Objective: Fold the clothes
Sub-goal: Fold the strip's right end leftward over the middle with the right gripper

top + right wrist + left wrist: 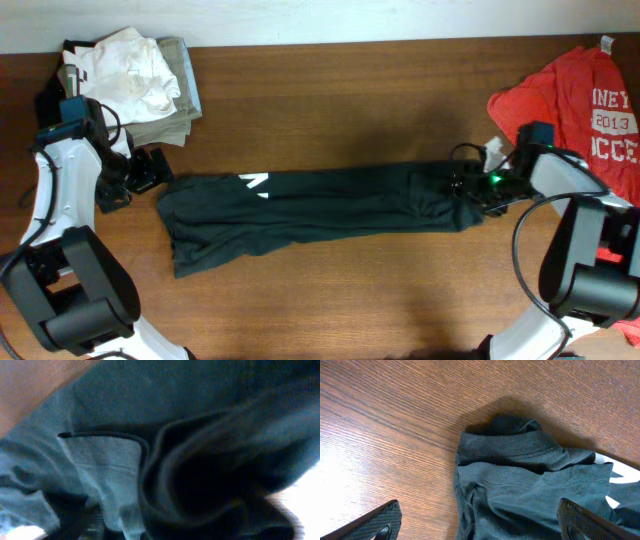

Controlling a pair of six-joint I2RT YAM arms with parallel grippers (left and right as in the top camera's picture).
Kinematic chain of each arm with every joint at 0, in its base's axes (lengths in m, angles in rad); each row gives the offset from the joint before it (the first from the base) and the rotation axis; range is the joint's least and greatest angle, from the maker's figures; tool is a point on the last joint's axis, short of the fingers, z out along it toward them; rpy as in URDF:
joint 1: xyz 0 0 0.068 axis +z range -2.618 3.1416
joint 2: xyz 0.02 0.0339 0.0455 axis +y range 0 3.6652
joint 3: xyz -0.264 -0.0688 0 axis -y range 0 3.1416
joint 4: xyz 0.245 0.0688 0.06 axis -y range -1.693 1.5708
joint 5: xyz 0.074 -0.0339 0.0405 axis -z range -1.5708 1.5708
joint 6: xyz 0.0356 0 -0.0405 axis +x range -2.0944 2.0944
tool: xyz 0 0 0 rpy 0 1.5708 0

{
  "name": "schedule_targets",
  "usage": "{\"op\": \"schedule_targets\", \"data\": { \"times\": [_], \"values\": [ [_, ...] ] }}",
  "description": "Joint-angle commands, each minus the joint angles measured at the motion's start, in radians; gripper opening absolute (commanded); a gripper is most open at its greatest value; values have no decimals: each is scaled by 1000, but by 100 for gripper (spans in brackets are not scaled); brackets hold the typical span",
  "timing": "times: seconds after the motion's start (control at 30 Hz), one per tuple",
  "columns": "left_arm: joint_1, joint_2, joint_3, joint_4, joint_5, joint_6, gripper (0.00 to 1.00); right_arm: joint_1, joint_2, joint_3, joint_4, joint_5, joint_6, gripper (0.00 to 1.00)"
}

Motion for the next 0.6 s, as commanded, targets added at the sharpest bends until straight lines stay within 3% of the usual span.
{"op": "schedule_targets", "data": {
  "times": [0.0, 0.03, 0.2, 0.3, 0.37, 0.57],
  "values": [
    [5, -2, -1, 2, 14, 2, 99, 26, 34, -21, 21, 24, 73, 23],
    [5, 0, -1, 2, 14, 2, 99, 6, 32, -4, 18, 25, 98, 4],
    [5, 2, -1, 2, 14, 1, 99, -44, -99, 265, -293, 220, 101, 4],
    [5, 2, -1, 2, 15, 1, 99, 100, -166, 277, -337, 224, 101, 4],
    [5, 2, -3, 2, 15, 1, 99, 330, -130, 269, -328, 224, 113, 4],
    [3, 7, -32, 9, 15, 1, 99, 587, -113, 267, -243, 224, 181, 4]
  ]
}}
